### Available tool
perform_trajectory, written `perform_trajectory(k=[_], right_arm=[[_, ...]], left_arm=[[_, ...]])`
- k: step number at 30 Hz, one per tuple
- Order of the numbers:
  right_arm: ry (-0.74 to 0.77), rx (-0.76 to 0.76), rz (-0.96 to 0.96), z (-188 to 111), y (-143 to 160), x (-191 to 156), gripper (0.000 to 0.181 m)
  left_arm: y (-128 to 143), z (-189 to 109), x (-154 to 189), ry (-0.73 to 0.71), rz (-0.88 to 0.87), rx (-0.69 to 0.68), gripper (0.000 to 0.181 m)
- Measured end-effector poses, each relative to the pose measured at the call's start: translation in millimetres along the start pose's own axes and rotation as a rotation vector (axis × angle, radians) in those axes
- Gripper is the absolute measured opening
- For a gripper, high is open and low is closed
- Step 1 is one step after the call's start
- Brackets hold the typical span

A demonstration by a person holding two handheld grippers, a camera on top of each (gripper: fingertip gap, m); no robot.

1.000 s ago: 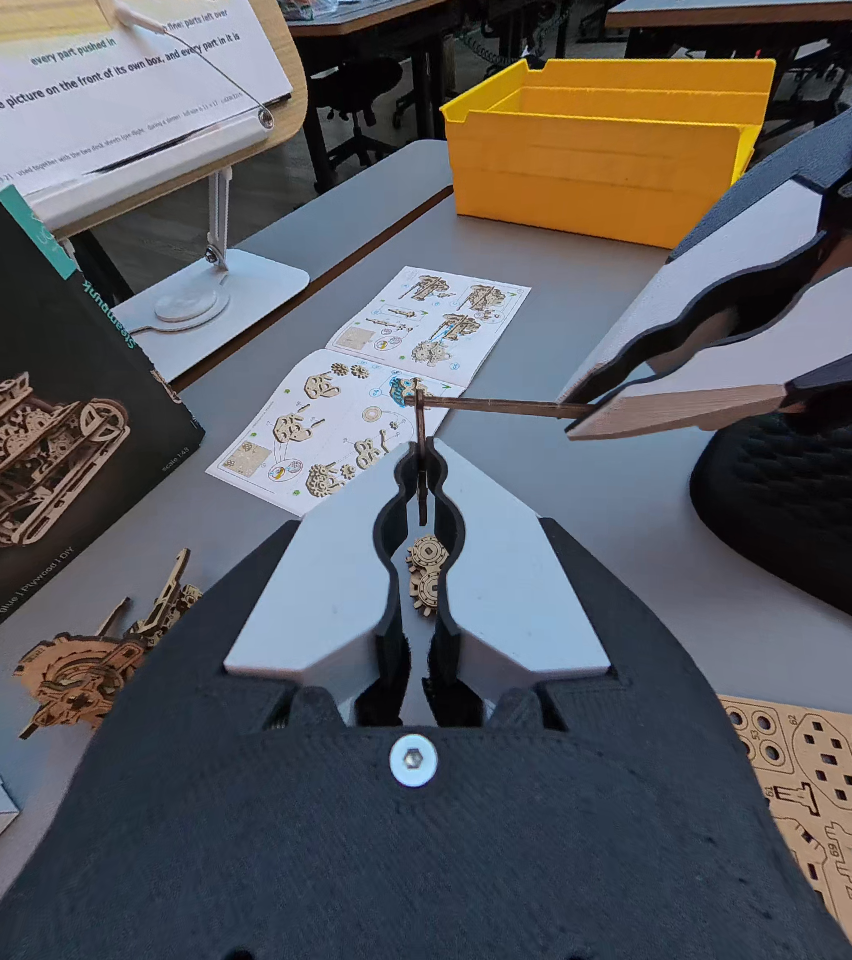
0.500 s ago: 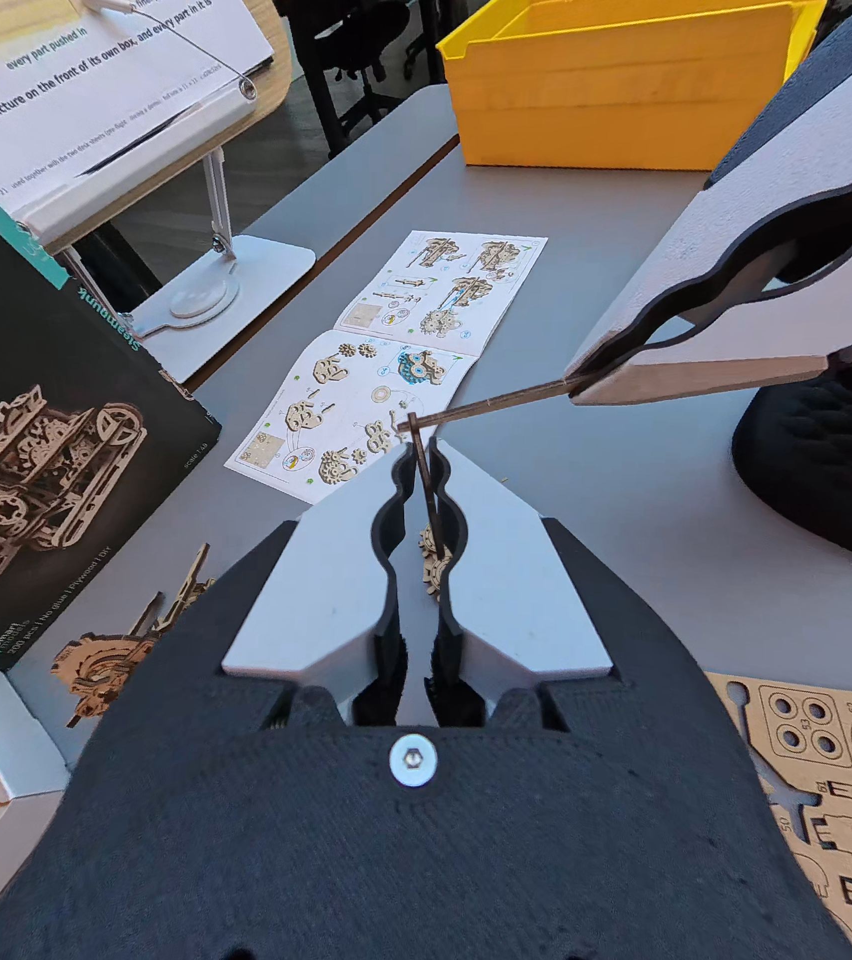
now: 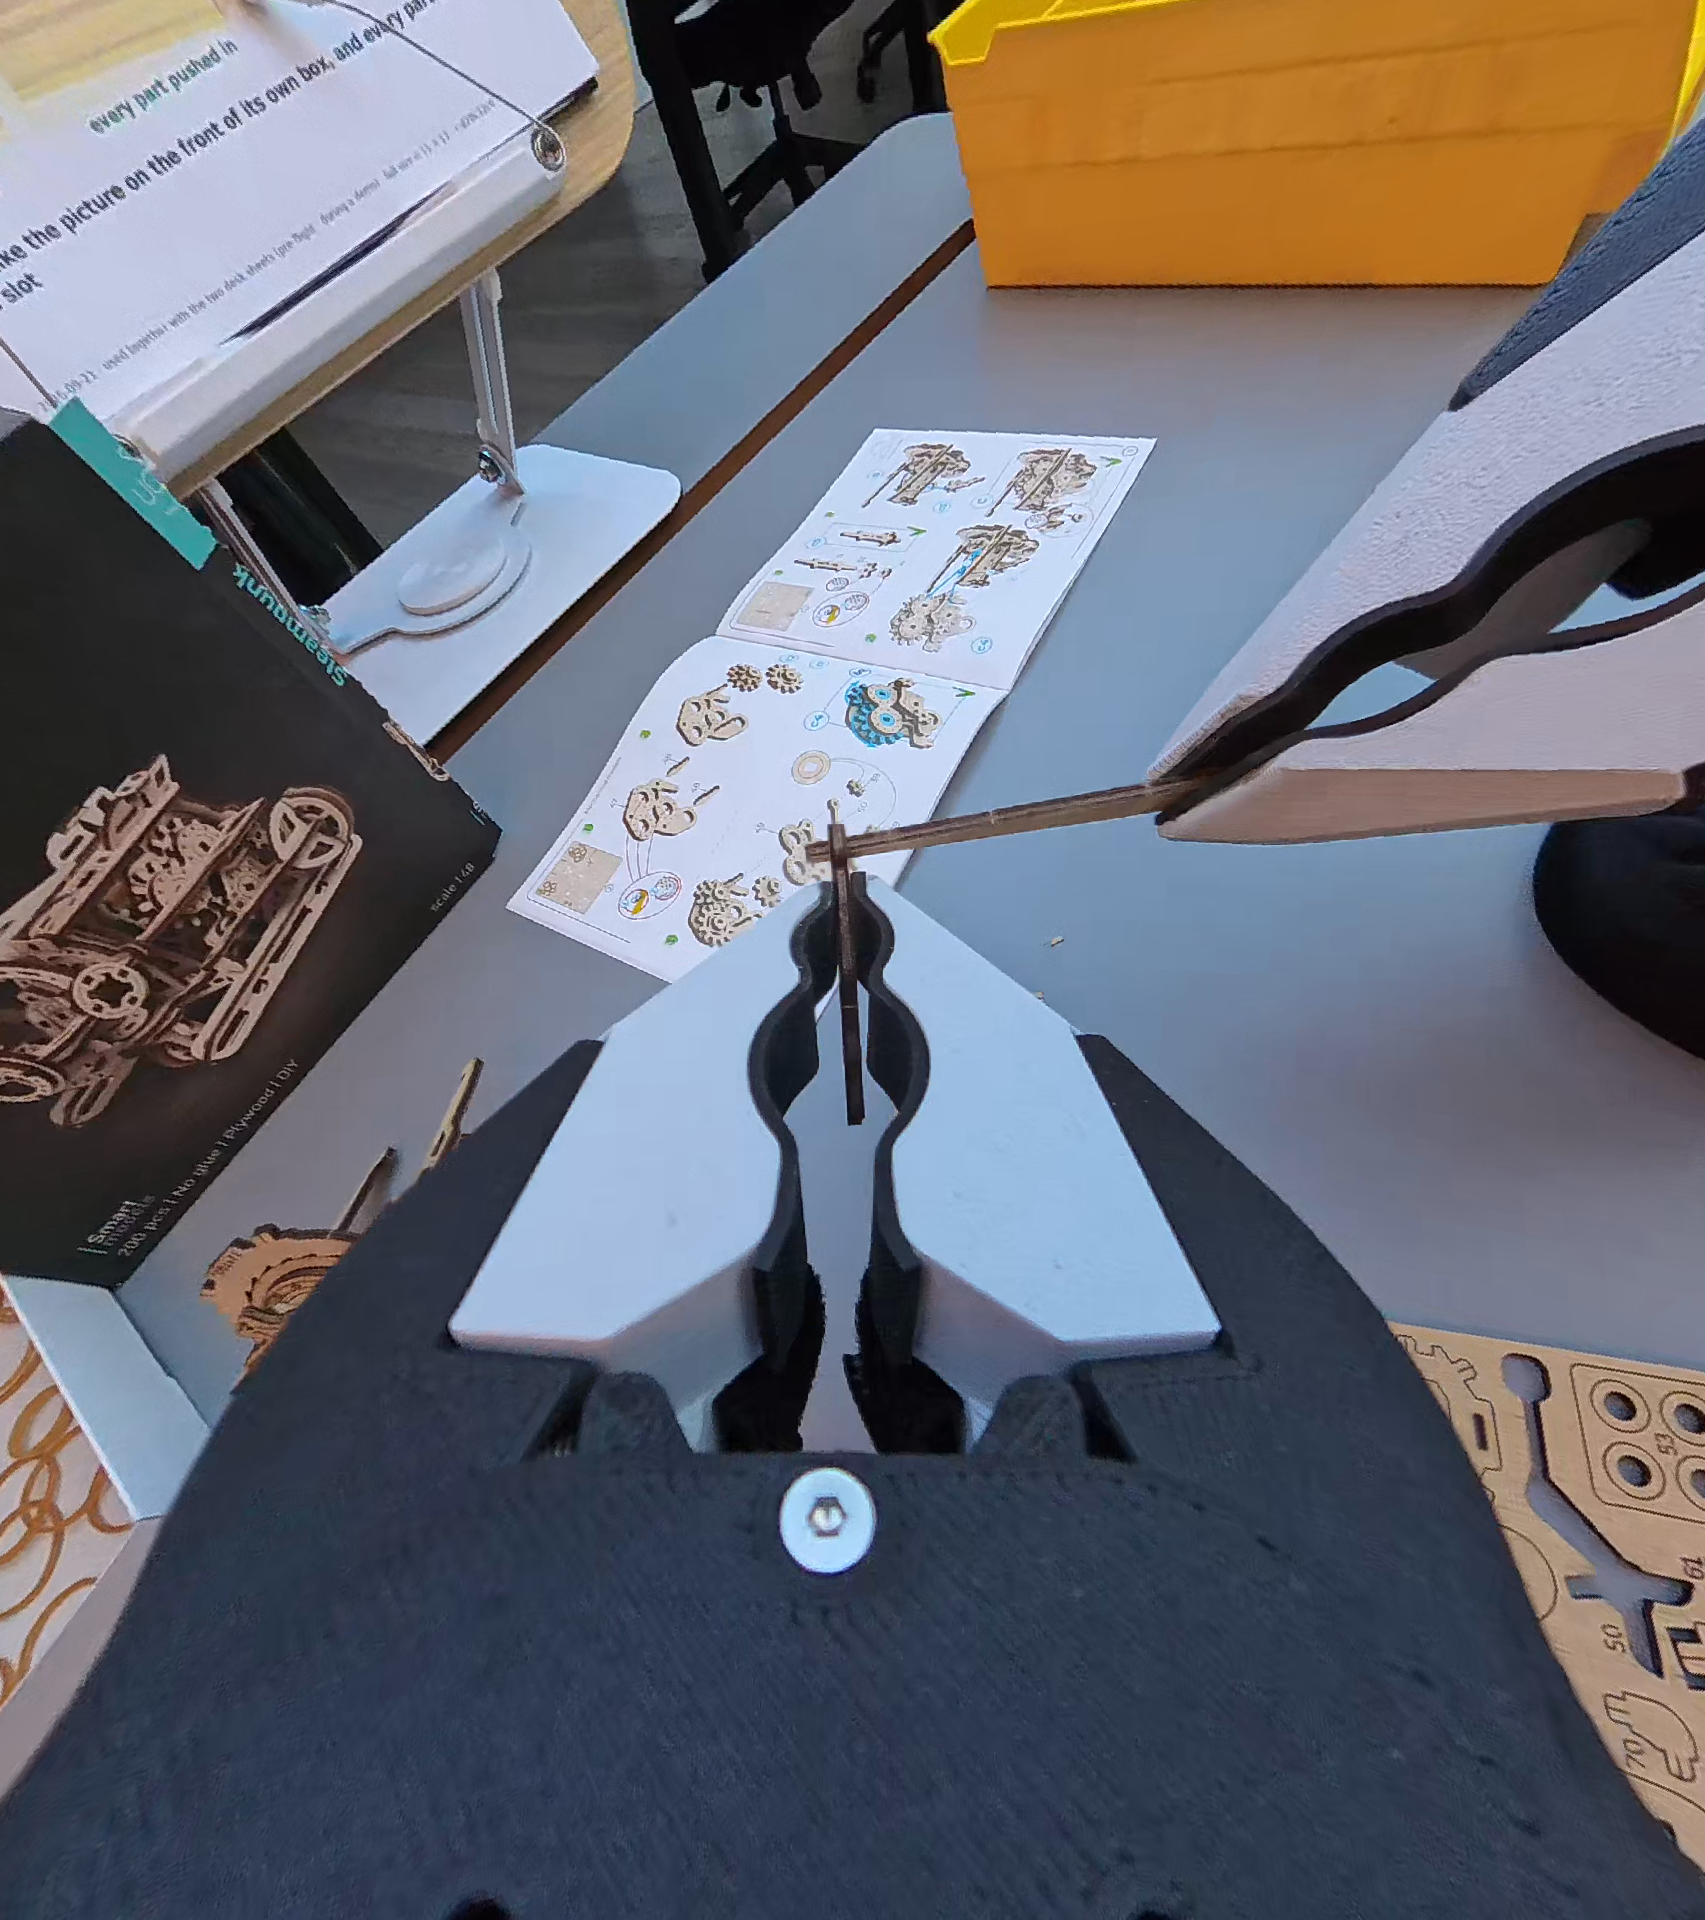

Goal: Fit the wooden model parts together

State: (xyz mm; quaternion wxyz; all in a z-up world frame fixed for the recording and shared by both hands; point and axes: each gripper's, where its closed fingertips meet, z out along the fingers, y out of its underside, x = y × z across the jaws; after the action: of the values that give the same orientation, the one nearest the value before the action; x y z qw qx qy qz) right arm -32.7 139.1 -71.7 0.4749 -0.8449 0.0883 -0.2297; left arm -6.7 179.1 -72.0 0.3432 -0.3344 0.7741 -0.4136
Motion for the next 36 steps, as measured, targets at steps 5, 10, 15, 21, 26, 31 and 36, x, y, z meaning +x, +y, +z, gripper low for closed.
perform_trajectory(k=[5,10,15,21,26,31,36], right_arm=[[-0.020,0.002,0.007,3,2,-5,0.001],[-0.004,0.010,0.014,2,0,-5,0.001],[-0.011,0.011,0.016,4,0,-4,0.002],[-0.029,-0.038,0.024,20,4,-2,0.006],[-0.055,-0.094,0.065,29,13,-3,0.002],[-0.024,-0.121,0.114,34,17,-1,0.001],[0.002,-0.103,0.165,35,10,0,0.001]], left_arm=[[6,2,0,0.055,-0.054,-0.026,0.000],[7,3,-1,0.026,-0.035,-0.040,0.000],[6,1,-2,0.011,0.001,-0.044,0.000],[15,11,13,0.039,0.047,-0.099,0.000],[17,16,26,0.084,0.036,-0.113,0.000],[24,22,22,0.025,0.088,-0.154,0.000],[20,21,14,-0.039,0.126,-0.151,0.000]])
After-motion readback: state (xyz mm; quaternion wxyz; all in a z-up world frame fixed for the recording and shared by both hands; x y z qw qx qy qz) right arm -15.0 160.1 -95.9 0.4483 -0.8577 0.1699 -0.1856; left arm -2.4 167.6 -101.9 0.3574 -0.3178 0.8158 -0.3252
